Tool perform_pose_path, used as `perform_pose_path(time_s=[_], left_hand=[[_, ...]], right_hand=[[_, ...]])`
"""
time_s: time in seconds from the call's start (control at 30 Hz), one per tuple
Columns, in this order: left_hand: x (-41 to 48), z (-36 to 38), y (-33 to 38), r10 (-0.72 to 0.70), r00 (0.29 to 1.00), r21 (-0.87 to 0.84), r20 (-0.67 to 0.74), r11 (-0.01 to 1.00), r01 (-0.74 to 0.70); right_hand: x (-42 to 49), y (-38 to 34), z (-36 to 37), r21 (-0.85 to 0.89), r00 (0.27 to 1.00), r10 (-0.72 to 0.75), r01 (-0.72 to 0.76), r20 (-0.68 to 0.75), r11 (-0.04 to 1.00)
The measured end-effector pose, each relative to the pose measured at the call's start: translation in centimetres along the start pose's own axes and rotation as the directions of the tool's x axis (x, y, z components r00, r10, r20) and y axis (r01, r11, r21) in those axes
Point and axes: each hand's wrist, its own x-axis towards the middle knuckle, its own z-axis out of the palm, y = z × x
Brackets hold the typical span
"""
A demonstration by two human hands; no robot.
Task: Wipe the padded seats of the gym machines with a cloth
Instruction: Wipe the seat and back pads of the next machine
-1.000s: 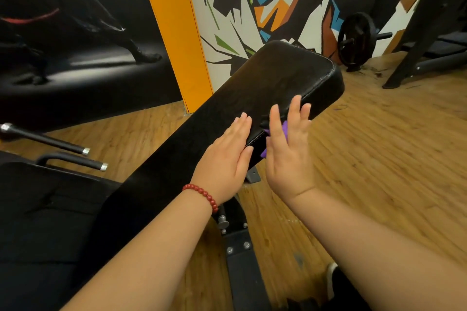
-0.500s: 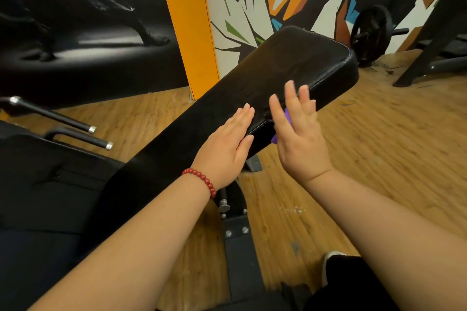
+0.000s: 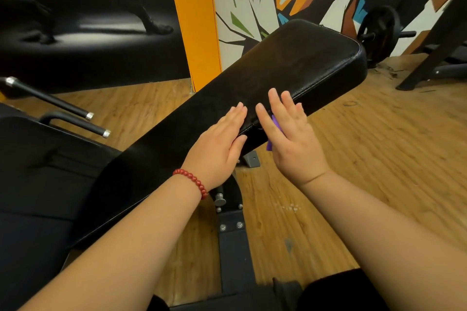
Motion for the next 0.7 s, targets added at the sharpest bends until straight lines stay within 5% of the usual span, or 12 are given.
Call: perform_pose_path(time_s=[0.17,0.4,0.57,0.7], left_hand=[[0.0,0.3,-0.4,0.006,1.0,0.011,-0.019,1.0,-0.006],[-0.1,0.5,-0.4,0.016,0.999,0.018,-0.049,1.0,-0.015],[-0.1,0.5,-0.5,0.016,0.999,0.01,-0.05,1.0,-0.016],[-0.1,0.6,-0.6,0.033,0.997,-0.005,-0.075,0.999,-0.033]], right_hand=[[1.3,1.3,-1.2,-0.003,0.972,0.187,-0.189,-0.144,0.982],[-0.1,-0.7,0.3,0.023,1.0,0.015,-0.015,0.011,1.0],[0.6,-0.2,-0.3,0.048,0.984,0.154,-0.15,-0.092,0.988],[-0.6,-2.4,1.1,0.06,0.999,0.036,-0.039,0.037,0.997]])
